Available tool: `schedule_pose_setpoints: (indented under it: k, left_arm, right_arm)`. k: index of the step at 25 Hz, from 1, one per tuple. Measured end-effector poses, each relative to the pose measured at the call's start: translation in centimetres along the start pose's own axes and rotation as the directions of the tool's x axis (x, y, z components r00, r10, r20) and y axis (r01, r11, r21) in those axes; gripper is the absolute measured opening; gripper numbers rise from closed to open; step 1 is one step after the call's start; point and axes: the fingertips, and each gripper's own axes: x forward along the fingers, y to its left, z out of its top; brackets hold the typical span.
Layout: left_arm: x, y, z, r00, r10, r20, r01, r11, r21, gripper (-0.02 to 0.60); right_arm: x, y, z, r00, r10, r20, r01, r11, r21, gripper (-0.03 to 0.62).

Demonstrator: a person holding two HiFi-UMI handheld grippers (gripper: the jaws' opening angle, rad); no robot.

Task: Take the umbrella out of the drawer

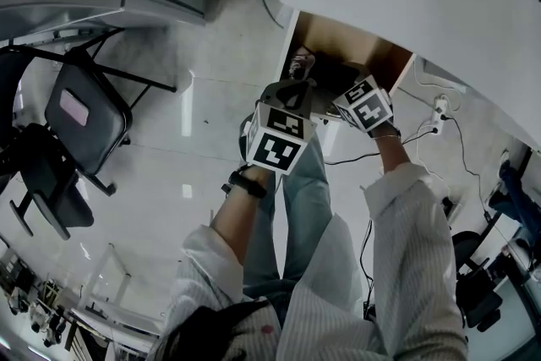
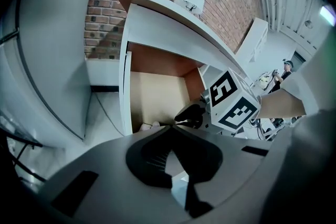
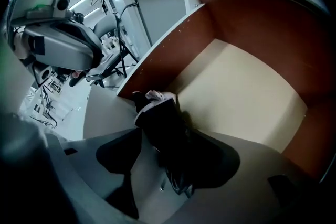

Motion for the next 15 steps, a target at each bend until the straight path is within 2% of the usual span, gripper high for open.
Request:
schedule_pose_setpoints:
  k: [7,15]
  left_arm:
    - [1.2,0.2,-0.6,0.999,0.005,-0.036,-0.005,1.000,-0.019,0.009]
    - [1.5,0.4,-1.1,0.999,0.002,-0.046,-0.004,1.000,-0.030,0.009]
  right_arm:
    - [1.9,0.2,-0.7,0.995,0.006,-0.096,-0.011,0.998,-0.057,0.302]
    - [3.5,-0.6,-0.7,0.988,-0.053,-0.146,0.041,0.996,-0.081,0.301]
